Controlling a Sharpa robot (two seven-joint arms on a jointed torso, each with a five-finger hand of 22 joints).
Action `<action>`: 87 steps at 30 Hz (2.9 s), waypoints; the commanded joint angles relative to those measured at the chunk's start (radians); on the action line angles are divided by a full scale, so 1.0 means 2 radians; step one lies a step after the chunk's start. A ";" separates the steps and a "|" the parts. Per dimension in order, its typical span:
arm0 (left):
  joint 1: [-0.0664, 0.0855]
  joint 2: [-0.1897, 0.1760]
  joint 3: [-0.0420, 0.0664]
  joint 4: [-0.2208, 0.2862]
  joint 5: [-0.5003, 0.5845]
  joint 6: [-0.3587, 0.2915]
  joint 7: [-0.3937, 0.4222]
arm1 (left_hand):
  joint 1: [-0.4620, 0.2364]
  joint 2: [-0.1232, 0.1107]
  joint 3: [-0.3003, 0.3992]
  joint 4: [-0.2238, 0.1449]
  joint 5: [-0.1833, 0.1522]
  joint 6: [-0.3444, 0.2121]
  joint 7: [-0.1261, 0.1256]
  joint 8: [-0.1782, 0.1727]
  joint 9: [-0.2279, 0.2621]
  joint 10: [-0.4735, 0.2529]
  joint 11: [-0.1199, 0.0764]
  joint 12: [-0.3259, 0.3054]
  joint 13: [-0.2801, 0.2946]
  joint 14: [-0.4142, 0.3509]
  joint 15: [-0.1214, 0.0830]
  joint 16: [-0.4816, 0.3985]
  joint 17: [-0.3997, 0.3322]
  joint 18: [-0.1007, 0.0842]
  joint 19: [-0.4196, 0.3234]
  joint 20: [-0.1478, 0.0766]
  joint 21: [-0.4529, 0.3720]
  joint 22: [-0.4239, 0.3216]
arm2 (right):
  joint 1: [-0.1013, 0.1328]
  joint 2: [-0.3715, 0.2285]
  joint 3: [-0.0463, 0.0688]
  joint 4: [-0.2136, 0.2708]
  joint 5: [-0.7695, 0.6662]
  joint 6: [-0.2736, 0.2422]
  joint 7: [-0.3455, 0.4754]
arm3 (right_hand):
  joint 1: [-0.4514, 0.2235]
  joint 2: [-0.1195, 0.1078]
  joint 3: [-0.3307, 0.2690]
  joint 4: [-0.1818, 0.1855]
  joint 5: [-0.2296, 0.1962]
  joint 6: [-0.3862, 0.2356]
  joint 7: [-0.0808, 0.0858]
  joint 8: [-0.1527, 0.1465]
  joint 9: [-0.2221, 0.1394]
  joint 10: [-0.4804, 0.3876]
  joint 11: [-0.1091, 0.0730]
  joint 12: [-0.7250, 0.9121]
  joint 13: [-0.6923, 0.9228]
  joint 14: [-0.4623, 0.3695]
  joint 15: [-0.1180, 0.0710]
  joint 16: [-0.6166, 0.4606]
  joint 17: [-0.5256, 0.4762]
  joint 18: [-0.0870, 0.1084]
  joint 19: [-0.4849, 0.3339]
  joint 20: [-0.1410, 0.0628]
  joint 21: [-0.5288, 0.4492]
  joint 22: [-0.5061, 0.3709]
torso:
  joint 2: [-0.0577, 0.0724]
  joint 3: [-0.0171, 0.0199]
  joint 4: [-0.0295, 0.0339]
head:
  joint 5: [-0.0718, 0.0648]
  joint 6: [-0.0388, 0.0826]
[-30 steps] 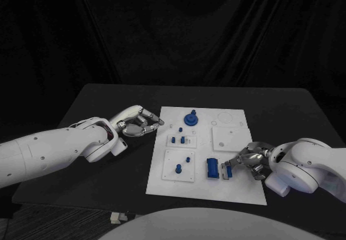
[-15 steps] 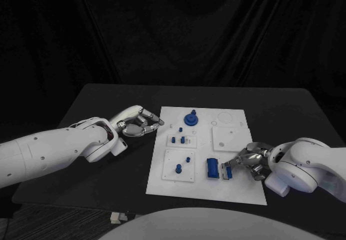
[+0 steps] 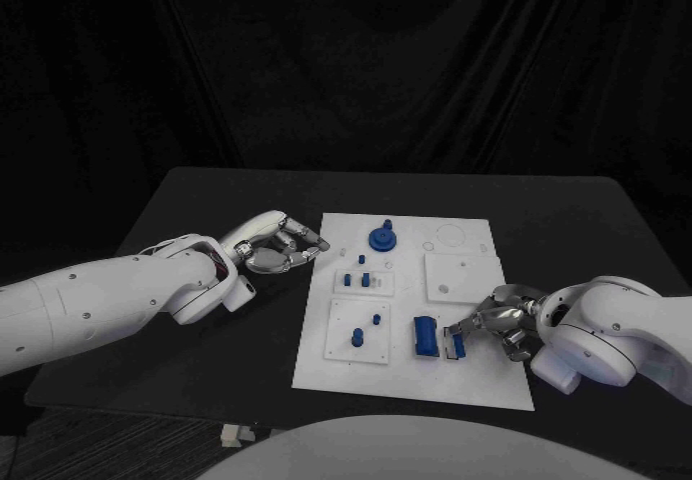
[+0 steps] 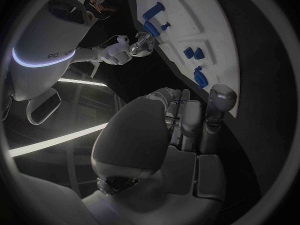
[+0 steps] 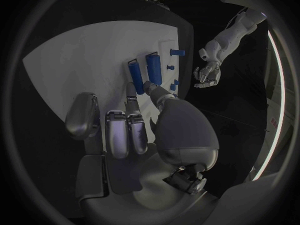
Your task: Assemble the parts on the task board
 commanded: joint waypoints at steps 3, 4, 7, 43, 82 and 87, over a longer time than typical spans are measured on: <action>-0.001 0.001 0.000 0.001 0.002 0.005 0.006 | 0.001 0.004 0.004 0.000 0.003 0.000 0.003 0.002 0.001 0.002 0.000 0.001 0.000 -0.003 -0.001 -0.003 0.000 0.004 -0.004 0.000 -0.001 0.050 | -0.001 0.000 0.000 0.000 -0.013 0.006 -0.006 | -0.008 0.000 -0.003 0.005 -0.008 -0.005 -0.001 0.003 0.001 0.052 0.000 0.002 0.132 0.039 -0.002 0.000 0.049 0.007 0.000 0.002 -0.003 0.076 | 0.000 0.0000 0.0001 | 0.001 0.000; -0.001 0.001 0.000 0.001 0.002 0.005 0.005 | 0.001 0.004 0.004 0.000 0.003 0.000 0.003 0.002 0.001 0.002 0.000 0.001 0.000 -0.003 -0.001 -0.003 0.000 0.004 -0.004 0.000 -0.001 0.050 | -0.001 0.000 0.000 0.000 -0.014 0.006 -0.006 | -0.009 0.000 -0.003 0.005 -0.009 -0.005 -0.001 0.003 0.001 0.052 0.000 0.002 0.132 0.039 -0.002 0.000 0.049 0.007 0.000 0.002 -0.003 0.076 | 0.000 0.0000 0.0002 | 0.001 0.000; -0.001 0.001 0.000 0.001 0.002 0.005 0.005 | 0.001 0.004 0.004 0.000 0.003 0.000 0.003 0.002 0.001 0.002 0.000 0.001 0.000 -0.003 -0.001 -0.003 0.000 0.004 -0.004 0.000 -0.001 0.050 | -0.001 0.001 0.000 0.000 -0.015 0.006 -0.006 | -0.010 0.000 -0.003 0.006 -0.011 -0.005 -0.001 0.003 0.001 0.052 0.000 0.002 0.132 0.039 -0.002 0.000 0.049 0.007 0.000 0.002 -0.003 0.076 | 0.000 0.0000 0.0002 | 0.001 0.000; -0.001 0.001 0.000 -0.001 0.002 0.008 0.005 | 0.001 0.004 0.004 0.000 0.003 0.000 0.003 0.002 0.001 0.002 0.000 0.001 0.000 -0.003 -0.001 -0.003 0.000 0.004 -0.004 0.000 -0.001 0.050 | -0.002 0.003 0.000 0.000 -0.032 0.020 -0.007 | -0.024 -0.018 -0.054 0.042 -0.064 -0.006 0.000 0.009 0.004 0.052 0.000 0.002 0.132 0.038 -0.002 -0.002 0.045 0.009 -0.004 0.003 -0.015 0.073 | 0.000 0.0001 0.0000 | 0.001 0.000; -0.002 -0.002 0.000 0.002 0.002 0.003 0.009 | 0.001 0.004 0.005 0.000 0.003 0.002 0.004 0.003 0.001 0.004 0.000 0.001 0.000 -0.003 0.000 -0.002 0.000 0.004 -0.005 0.000 -0.001 0.049 | -0.005 -0.063 0.000 0.064 -0.248 -0.129 0.207 | 0.094 0.057 -0.191 0.182 0.215 -0.064 0.009 0.038 -0.008 0.052 0.008 0.002 0.132 0.043 0.004 0.011 0.068 -0.006 0.019 0.005 0.070 0.093 | 0.000 0.0000 -0.0002 | 0.002 0.000; -0.002 -0.003 0.000 0.002 0.002 0.002 0.010 | 0.001 0.004 0.005 0.000 0.003 0.002 0.004 0.003 0.001 0.004 0.000 0.001 0.000 -0.003 0.000 -0.002 0.000 0.004 -0.005 0.000 -0.001 0.049 | -0.013 -0.060 0.000 0.056 -0.247 -0.109 0.201 | 0.058 0.068 -0.184 0.183 0.265 -0.062 0.013 0.025 -0.031 0.052 0.012 0.002 0.132 0.042 0.007 0.011 0.065 -0.005 0.017 0.010 0.070 0.092 | 0.000 0.0000 -0.0001 | 0.003 0.000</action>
